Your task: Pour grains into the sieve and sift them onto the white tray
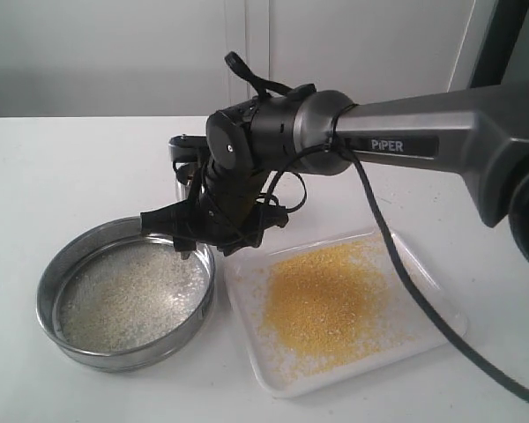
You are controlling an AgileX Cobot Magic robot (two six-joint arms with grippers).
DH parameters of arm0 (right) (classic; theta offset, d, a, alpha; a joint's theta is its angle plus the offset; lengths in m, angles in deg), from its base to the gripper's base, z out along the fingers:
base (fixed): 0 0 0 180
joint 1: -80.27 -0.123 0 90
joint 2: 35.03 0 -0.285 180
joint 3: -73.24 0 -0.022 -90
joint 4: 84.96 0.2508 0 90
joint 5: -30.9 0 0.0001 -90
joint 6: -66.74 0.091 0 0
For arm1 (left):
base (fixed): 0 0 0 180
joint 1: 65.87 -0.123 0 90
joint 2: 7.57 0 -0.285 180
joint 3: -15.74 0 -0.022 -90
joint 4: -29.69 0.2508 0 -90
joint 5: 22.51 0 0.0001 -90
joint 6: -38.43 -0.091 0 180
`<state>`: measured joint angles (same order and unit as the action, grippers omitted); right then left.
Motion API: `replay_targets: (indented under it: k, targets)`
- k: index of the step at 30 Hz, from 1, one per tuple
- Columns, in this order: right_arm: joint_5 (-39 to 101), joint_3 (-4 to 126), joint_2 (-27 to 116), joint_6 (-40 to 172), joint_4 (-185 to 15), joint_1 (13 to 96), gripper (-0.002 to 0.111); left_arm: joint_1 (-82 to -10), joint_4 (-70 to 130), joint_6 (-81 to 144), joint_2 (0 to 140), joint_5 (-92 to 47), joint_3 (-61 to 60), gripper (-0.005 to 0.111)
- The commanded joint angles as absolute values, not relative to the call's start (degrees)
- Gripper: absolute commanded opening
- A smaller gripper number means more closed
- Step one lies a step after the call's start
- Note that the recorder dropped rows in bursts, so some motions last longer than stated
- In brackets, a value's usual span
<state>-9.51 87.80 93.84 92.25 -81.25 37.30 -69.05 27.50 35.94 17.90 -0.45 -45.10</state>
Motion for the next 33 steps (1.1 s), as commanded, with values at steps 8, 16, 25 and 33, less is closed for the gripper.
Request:
replay_targets:
  k: [8, 16, 25, 33]
  targets:
    - [-18.1, 88.1, 87.5, 84.3, -81.4, 37.5, 0.019, -69.1, 27.0, 35.8, 17.6, -0.4, -45.5, 0.0]
    - [-25.8, 88.0, 85.9, 73.0, -80.7, 37.5, 0.0, -69.1, 27.0, 35.8, 17.6, -0.4, -45.5, 0.0]
    - [-27.8, 88.0, 85.5, 71.5, -79.4, 39.9, 0.0, -69.1, 27.0, 35.8, 17.6, -0.4, -45.5, 0.0]
    - [-29.8, 85.9, 83.5, 71.3, -77.3, 47.7, 0.0, -69.1, 27.0, 35.8, 17.6, -0.4, -45.5, 0.0]
